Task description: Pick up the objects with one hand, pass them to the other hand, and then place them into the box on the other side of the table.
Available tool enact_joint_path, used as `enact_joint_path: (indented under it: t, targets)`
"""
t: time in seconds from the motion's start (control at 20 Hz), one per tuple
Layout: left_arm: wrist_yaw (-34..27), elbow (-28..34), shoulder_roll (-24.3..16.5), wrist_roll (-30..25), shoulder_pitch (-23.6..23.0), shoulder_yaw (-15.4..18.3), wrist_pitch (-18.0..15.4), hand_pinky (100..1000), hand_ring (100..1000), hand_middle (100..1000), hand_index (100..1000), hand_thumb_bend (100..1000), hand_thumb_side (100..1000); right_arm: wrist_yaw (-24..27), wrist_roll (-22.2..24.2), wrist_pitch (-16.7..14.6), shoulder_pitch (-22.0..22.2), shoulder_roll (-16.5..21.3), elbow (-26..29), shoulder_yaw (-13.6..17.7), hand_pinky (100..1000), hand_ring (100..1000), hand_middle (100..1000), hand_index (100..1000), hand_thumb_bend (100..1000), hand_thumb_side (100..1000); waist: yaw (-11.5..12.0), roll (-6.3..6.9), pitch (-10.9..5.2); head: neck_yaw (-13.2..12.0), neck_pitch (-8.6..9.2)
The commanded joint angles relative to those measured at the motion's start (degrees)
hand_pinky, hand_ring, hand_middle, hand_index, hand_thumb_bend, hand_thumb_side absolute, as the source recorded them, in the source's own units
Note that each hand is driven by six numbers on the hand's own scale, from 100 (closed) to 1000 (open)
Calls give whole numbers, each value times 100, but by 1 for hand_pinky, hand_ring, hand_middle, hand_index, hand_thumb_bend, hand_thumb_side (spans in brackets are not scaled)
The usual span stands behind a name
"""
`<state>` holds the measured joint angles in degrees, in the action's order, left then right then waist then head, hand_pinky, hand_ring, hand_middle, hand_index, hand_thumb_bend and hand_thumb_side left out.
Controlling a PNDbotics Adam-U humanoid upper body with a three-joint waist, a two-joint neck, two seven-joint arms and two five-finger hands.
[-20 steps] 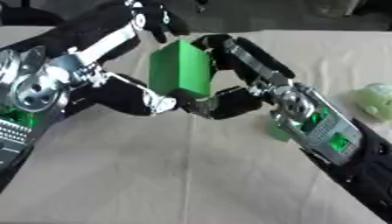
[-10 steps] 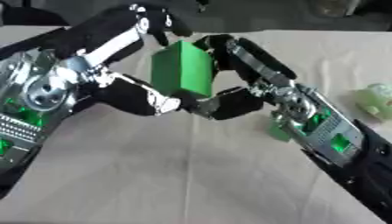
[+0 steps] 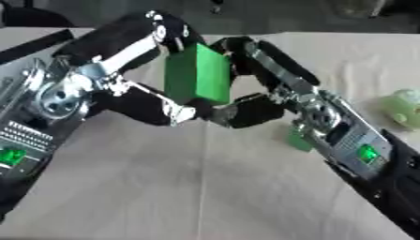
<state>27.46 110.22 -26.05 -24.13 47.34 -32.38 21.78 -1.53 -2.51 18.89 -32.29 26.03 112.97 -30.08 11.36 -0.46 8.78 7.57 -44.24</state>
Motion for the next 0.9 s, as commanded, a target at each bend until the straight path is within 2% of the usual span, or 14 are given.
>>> enact_joint_path:
  t: [0.05, 0.35, 0.45, 0.55, 0.6, 0.7, 0.9]
  targets:
    - [-30, -32, -29, 128, 51, 39, 25, 790, 549, 553, 684, 290, 201, -24, -11, -31, -65, 57, 109, 64, 483, 527, 567, 508, 384, 100, -5, 10, -56, -2, 12]
    - [-88, -13, -25, 391, 48, 43, 57, 760, 454, 438, 544, 189, 140, -63, 35, -14, -35, 61, 86, 56, 496, 543, 586, 530, 407, 100, -7, 5, -55, -15, 12]
    - [-78, -18, -34, 412, 47, 32, 55, 751, 434, 414, 517, 176, 117, -99, 93, -1, -33, 72, 91, 54, 511, 561, 607, 556, 443, 100, -8, 4, -56, -11, 12]
    - [-47, -18, -42, 414, 42, 30, 37, 744, 418, 395, 496, 169, 100, -162, 170, 1, -34, 78, 104, 55, 533, 584, 650, 605, 524, 160, -7, 5, -57, -8, 12]
    - [-29, -14, -50, 412, 40, 33, 24, 741, 409, 385, 483, 162, 100, -211, 232, -9, -37, 86, 115, 50, 558, 613, 700, 667, 608, 211, -6, 6, -58, -6, 12]
    - [5, -9, -81, 378, 27, 39, -7, 738, 399, 371, 467, 150, 100, -378, 432, -31, -41, 106, 127, 46, 585, 661, 750, 748, 695, 257, -5, 10, -61, -2, 12]
    - [14, 93, -197, 241, -12, 88, -53, 734, 390, 360, 455, 147, 100, -767, 781, 13, -30, 115, 88, 74, 609, 705, 797, 816, 769, 327, 6, 24, -65, 17, 12]
